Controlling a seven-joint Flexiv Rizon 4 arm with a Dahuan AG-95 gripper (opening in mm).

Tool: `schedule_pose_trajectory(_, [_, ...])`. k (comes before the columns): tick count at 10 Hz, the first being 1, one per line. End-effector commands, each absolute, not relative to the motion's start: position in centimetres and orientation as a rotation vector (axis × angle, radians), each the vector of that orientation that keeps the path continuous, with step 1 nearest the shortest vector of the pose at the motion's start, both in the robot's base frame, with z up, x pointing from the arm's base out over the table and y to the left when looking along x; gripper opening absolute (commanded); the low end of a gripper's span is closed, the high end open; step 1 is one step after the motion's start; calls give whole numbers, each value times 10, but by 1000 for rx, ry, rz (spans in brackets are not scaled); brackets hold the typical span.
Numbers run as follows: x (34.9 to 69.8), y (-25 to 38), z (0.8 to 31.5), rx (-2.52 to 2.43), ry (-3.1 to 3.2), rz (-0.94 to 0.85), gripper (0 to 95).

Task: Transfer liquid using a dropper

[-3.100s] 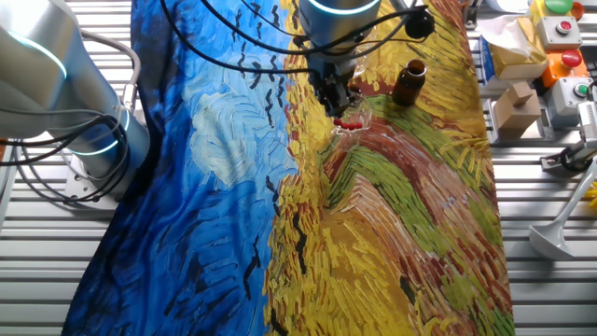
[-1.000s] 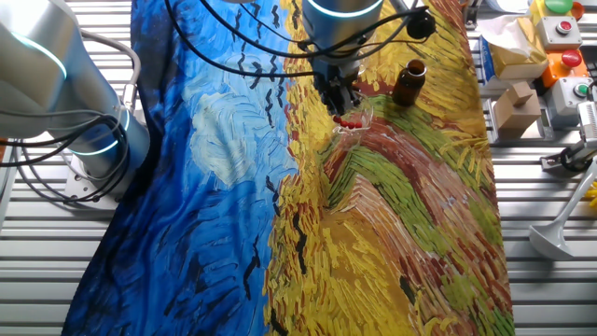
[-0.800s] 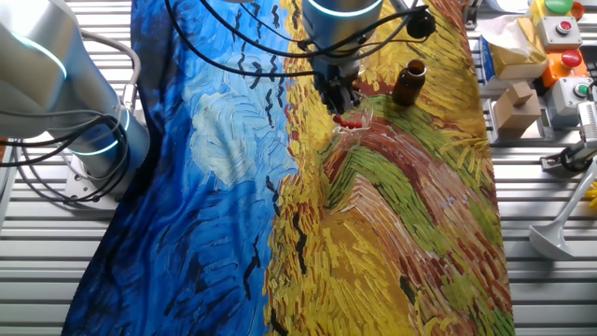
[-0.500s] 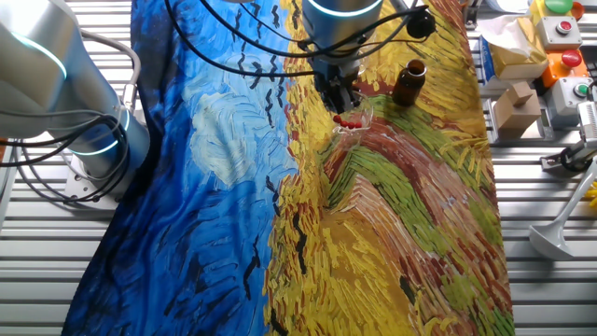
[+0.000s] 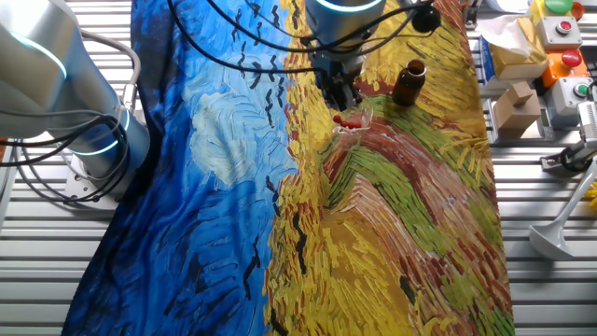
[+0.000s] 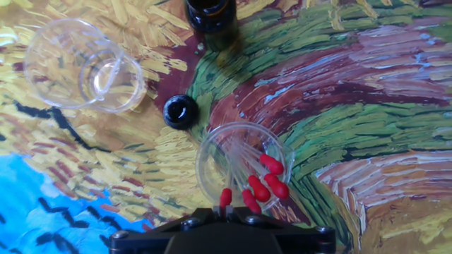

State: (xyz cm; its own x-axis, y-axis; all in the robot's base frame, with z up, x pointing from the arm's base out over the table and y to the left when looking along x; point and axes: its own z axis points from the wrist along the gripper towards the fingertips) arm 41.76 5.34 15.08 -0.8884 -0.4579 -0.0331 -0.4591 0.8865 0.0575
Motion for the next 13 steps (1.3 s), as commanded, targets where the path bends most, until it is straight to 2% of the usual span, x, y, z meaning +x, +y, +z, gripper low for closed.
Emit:
schedule_pose_trajectory(1, [416,54,166,-743,3042,108,0])
schedule_pose_trajectory(10, [425,48,230,-762,3080,190,0])
schedule_pose_trajectory(13, [425,48,230,-780,3090,200,0])
